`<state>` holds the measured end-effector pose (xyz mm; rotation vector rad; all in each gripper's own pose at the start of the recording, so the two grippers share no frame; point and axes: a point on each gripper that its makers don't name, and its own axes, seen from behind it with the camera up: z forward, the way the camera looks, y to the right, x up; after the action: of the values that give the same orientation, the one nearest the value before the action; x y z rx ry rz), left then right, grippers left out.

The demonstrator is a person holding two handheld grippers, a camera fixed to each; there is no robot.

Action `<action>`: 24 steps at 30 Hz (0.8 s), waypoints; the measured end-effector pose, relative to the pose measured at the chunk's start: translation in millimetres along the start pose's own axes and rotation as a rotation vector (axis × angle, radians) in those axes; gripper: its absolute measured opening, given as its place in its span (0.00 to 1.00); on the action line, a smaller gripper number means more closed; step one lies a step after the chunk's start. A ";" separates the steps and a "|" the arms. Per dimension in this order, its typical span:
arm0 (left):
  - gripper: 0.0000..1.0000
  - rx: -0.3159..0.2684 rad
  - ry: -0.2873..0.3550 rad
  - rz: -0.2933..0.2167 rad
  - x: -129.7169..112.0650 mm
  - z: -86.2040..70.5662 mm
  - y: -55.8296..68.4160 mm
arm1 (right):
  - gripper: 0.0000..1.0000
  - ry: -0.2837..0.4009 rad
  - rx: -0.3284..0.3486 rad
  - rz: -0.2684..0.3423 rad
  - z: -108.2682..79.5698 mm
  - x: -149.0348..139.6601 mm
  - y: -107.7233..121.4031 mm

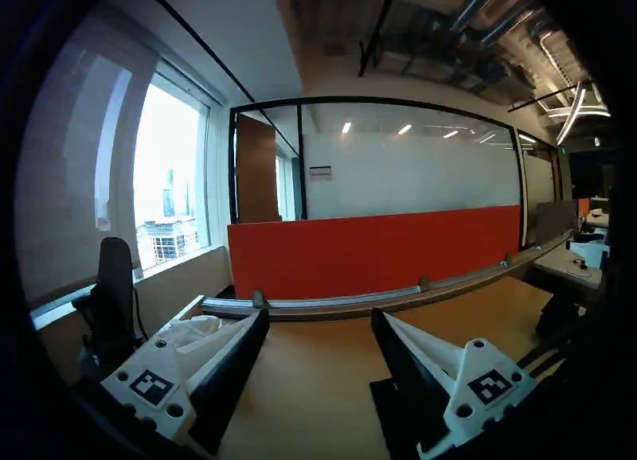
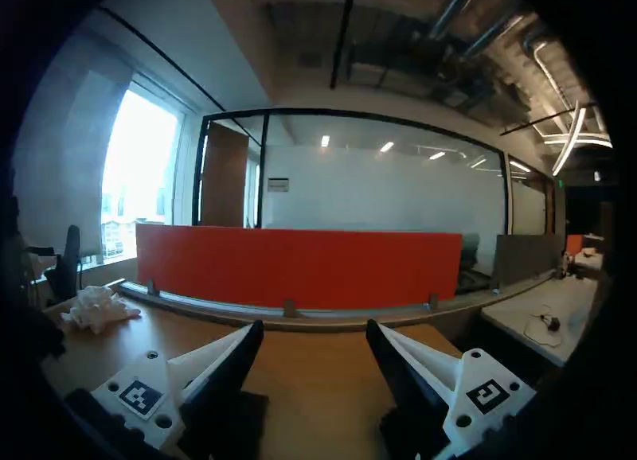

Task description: Fold towel

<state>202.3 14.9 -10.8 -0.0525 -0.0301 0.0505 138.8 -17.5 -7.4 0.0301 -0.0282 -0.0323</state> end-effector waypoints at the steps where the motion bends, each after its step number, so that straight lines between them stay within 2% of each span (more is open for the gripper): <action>1: 0.95 -0.008 -0.005 0.004 0.3 0.9 1.4 | 1.00 -0.005 0.006 -0.005 0.0 0.1 -1.7; 7: 0.95 -0.058 -0.049 0.025 -3.9 5.0 10.9 | 1.00 -0.044 0.056 -0.027 0.6 -2.3 -13.4; 14: 0.95 -0.172 -0.117 0.037 -14.6 6.5 28.3 | 1.00 -0.112 0.173 -0.076 -1.6 -11.6 -35.3; 24: 0.95 -0.287 -0.188 0.057 -30.0 3.3 50.1 | 1.00 -0.192 0.312 -0.148 -3.0 -24.1 -61.5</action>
<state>169.8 63.4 -11.0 -0.3357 -0.2237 0.1079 112.9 -78.1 -12.9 0.3407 -0.2235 -0.1786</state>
